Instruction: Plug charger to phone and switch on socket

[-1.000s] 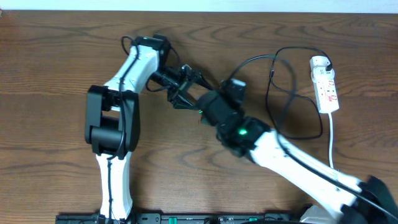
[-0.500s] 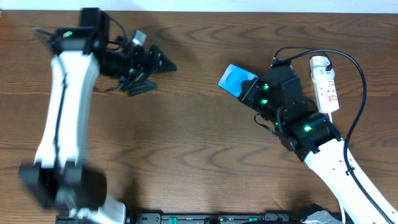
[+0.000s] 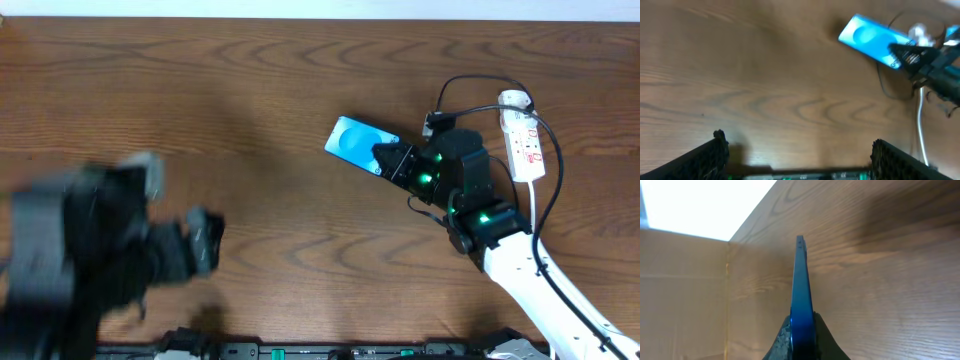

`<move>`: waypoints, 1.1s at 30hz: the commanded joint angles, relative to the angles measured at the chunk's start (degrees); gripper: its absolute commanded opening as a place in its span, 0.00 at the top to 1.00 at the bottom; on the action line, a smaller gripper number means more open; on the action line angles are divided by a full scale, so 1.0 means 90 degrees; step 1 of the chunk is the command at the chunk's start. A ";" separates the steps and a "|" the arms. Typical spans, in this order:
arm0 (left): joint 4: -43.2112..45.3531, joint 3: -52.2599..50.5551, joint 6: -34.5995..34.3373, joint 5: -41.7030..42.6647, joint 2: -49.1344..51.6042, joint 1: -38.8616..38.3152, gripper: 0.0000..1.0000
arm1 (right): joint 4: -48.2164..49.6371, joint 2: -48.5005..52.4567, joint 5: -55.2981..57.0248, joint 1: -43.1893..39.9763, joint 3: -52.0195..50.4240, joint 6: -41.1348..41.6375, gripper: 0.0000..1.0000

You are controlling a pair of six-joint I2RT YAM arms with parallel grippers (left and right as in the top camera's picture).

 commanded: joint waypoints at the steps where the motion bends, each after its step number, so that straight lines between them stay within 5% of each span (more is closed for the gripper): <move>1: 0.0340 -0.0886 -0.0862 -0.0386 -0.0991 -0.0024 0.09 | 0.0231 -0.0068 -0.0423 -0.0049 -0.0032 0.0236 0.99; 8: 0.2458 -0.3604 -0.2288 -0.0546 -0.2555 -0.0019 0.09 | 0.0374 -0.0068 -0.0503 -0.0051 -0.0032 0.0231 0.99; 12: 0.4065 -0.5442 -0.4860 -0.0748 -0.2572 -0.0019 0.02 | 0.0372 -0.0070 -0.0799 -0.0063 -0.0032 0.0226 0.99; 17: 0.6001 -0.7147 -0.7915 0.0066 -0.1817 -0.0022 0.02 | 0.0250 -0.0070 -0.1231 -0.0238 -0.0032 0.0226 0.99; 28: 1.1941 -0.7876 -0.8386 0.3087 0.1127 -0.0029 0.02 | 0.0209 -0.0058 -0.1460 -0.0369 -0.0095 0.1727 0.99; 33: 1.3338 -0.7876 -0.9100 0.3582 0.2006 -0.0112 0.02 | 0.0211 -0.0056 -0.1467 -0.0369 -0.0095 0.1797 0.99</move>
